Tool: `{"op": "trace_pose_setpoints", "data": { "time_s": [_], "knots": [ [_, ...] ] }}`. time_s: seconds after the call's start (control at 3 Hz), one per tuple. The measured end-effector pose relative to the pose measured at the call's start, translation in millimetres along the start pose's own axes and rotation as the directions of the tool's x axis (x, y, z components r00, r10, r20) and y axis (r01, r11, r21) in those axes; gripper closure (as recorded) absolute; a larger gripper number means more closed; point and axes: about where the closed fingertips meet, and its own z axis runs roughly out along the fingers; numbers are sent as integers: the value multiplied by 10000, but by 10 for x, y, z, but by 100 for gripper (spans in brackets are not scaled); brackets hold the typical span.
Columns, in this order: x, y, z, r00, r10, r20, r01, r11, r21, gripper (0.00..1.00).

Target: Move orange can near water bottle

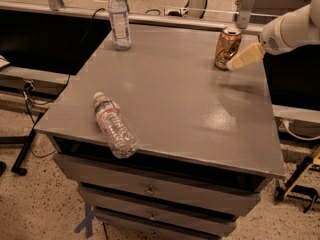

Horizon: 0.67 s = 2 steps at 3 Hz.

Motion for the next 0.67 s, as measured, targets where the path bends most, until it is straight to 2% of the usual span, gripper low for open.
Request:
{"op": "trace_pose_setpoints", "data": {
  "time_s": [0.33,0.67],
  "knots": [
    [-59,92,286,9965,742,382,-724,9962,-481,0],
    [-154,249,497,9883,1335,742,-1241,9851,-1187,16]
  ]
}}
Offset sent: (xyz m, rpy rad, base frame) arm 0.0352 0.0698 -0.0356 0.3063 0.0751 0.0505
